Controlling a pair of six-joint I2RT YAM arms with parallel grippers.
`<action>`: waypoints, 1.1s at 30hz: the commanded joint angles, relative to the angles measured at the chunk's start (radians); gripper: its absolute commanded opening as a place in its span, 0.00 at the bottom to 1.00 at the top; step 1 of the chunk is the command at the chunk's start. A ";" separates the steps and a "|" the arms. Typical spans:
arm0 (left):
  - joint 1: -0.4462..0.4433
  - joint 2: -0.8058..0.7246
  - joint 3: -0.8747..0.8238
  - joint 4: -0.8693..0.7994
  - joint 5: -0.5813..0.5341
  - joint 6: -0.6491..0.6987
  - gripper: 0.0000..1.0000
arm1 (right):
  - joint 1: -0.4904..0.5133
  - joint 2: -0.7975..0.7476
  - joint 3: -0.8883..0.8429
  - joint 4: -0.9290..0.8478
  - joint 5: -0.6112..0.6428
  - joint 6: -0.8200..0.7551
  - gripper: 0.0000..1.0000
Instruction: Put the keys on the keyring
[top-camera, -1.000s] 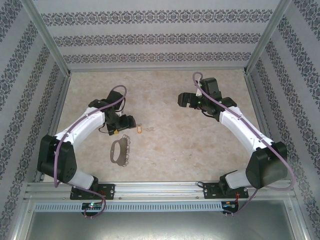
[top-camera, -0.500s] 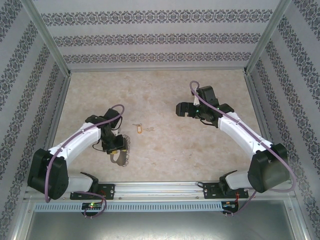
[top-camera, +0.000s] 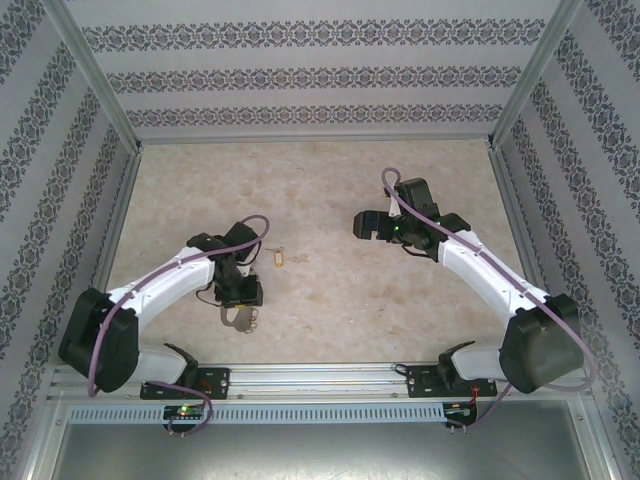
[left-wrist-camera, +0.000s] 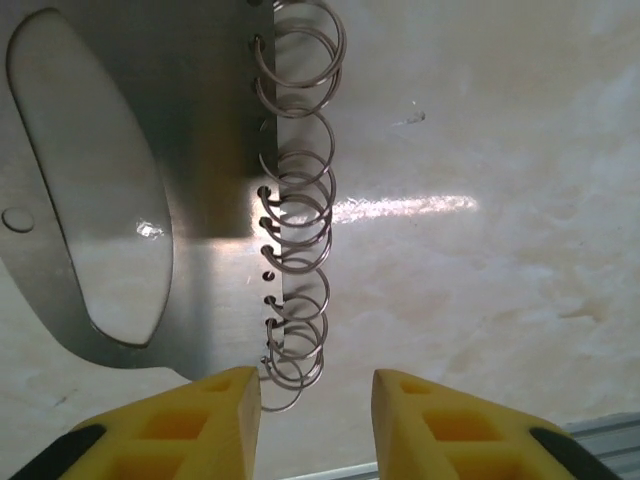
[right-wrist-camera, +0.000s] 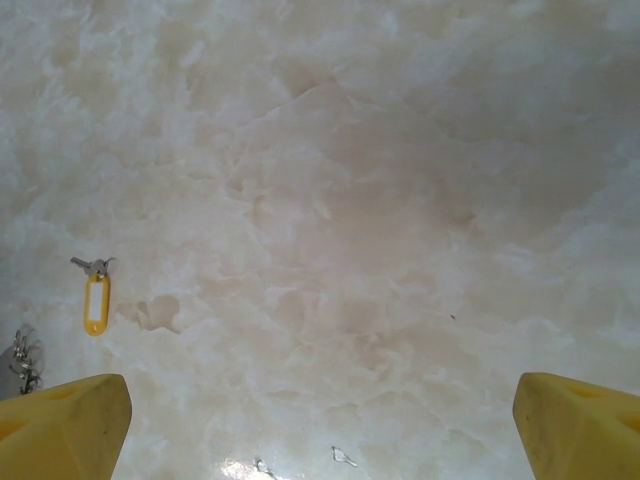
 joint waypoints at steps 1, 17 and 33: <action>-0.027 0.064 0.053 0.008 -0.070 0.066 0.36 | 0.014 -0.026 -0.021 -0.002 -0.004 0.023 0.98; -0.113 0.311 0.195 -0.030 -0.274 0.170 0.26 | 0.017 -0.085 -0.057 -0.003 0.027 0.050 0.98; -0.178 0.421 0.233 -0.062 -0.385 0.210 0.18 | 0.016 -0.098 -0.063 0.002 0.037 0.060 0.98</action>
